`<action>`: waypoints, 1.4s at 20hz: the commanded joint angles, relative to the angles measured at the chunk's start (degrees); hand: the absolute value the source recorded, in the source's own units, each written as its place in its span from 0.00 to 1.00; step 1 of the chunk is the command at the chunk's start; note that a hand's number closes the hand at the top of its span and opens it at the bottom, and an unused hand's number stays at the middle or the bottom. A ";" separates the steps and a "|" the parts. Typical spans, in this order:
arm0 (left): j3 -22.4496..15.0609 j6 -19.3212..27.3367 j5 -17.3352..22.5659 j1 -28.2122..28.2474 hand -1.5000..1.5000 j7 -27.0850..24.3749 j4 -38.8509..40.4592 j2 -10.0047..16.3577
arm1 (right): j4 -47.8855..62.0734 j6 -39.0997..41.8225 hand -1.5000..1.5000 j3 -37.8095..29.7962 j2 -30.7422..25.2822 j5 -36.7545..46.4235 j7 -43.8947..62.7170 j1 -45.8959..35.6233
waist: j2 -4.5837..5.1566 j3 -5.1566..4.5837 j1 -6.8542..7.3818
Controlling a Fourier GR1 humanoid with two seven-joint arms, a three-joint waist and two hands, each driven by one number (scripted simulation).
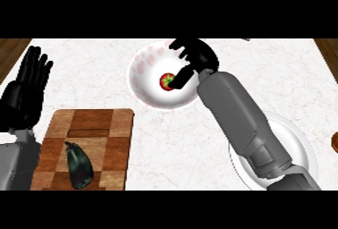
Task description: Pick the tomato from the plate and place it in the bowl
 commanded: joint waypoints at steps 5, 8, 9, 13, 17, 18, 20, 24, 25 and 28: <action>1.33 -2.00 1.15 0.98 0.50 0.10 0.09 1.63 | 4.45 -14.24 0.00 -6.09 0.08 -9.58 -14.00 0.36 | -0.05 0.05 0.05; 0.75 0.55 -0.05 -0.75 0.50 0.59 0.43 0.07 | 4.12 -19.60 0.00 -9.48 0.08 -10.44 -15.73 -1.85 | -0.13 0.04 -0.84; 0.89 -0.01 -0.51 1.53 0.50 -1.67 0.73 0.06 | 3.22 -20.29 0.00 -9.59 0.08 -10.86 -17.05 0.51 | -0.40 0.02 -1.45; 0.43 1.26 -0.44 2.63 0.50 1.13 -3.03 -0.75 | 4.07 -20.72 0.00 -14.58 -4.77 -13.88 -19.74 2.01 | -0.56 0.05 -1.60; 2.44 -0.69 1.48 3.51 0.50 2.72 -3.61 1.41 | 1.87 -15.95 0.00 -18.95 -10.70 -18.54 -21.89 6.02 | -0.81 0.05 -2.38; -0.12 1.87 -1.75 3.40 0.50 0.19 -3.00 -1.40 | 3.35 -14.88 0.00 -20.31 -11.91 -19.67 -22.90 4.83 | -0.59 0.04 -2.24; 2.62 -1.67 0.91 3.03 0.50 -1.55 0.36 1.03 | 2.07 -10.97 0.00 -22.20 -14.64 -22.36 -25.47 6.16 | -0.59 0.02 -2.53; 2.87 -1.07 0.54 1.97 0.50 -1.27 0.84 0.97 | 2.56 -4.51 0.00 -25.29 -19.71 -26.13 -30.31 9.79 | -0.62 0.03 -2.67; 3.71 -2.85 1.60 1.31 0.50 -1.43 2.15 2.27 | 5.76 -3.81 0.00 -26.24 -21.14 -26.32 -33.34 10.48 | -0.40 0.04 -2.24; 1.02 -0.39 -0.64 6.01 0.50 -0.81 -3.75 -0.98 | 4.86 -0.31 0.00 -26.20 -22.82 -27.39 -34.80 13.55 | -0.73 0.03 -2.25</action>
